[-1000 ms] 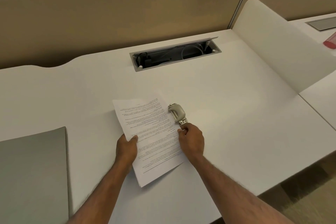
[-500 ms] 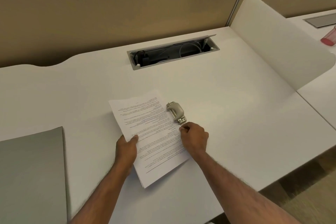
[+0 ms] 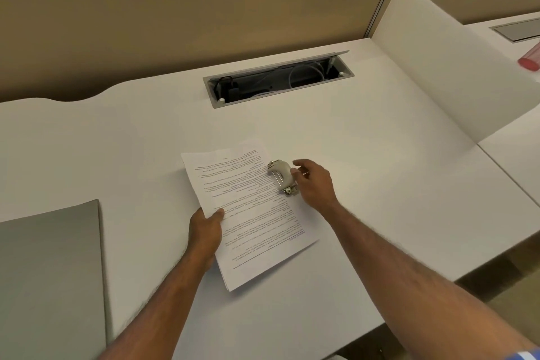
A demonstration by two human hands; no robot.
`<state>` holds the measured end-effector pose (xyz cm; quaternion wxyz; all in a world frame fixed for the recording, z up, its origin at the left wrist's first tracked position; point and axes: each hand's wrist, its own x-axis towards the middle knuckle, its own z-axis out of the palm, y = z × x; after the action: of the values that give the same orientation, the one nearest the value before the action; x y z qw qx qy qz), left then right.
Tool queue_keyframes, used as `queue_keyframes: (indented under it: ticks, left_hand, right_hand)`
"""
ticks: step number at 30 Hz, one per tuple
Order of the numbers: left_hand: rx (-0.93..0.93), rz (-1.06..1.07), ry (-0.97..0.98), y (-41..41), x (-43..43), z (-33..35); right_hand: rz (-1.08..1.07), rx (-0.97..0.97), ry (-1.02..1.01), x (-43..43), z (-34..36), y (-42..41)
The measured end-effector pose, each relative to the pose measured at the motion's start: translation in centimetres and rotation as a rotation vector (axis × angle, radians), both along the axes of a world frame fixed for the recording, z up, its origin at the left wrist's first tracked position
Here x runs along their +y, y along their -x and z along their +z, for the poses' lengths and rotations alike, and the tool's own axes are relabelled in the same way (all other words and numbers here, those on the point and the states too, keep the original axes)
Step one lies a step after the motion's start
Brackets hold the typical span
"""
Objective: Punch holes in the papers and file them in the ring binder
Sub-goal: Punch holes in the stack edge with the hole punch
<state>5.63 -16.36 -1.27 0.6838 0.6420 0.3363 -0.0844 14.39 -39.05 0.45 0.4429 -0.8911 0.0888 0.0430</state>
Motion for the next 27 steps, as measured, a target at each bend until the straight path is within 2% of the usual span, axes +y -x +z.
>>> queue_keyframes:
  ticks: [3, 14, 22, 27]
  left_hand:
    - [-0.003, 0.005, 0.008, 0.0, 0.0, 0.0]
    - [-0.006, 0.010, 0.038, 0.1, 0.0, -0.8]
    - [-0.034, 0.035, 0.042, 0.3, -0.2, -1.0]
    - [-0.039, 0.036, 0.019, 0.1, -0.1, -1.1]
  right_hand:
    - [0.037, 0.031, -0.011, 0.1, -0.1, -0.6]
    - [-0.030, 0.211, -0.198, 0.0, 0.5, -1.3]
    - [0.013, 0.279, -0.239, -0.5, 0.8, -2.0]
    - [0.018, 0.340, -0.176, -0.9, 0.9, -3.2]
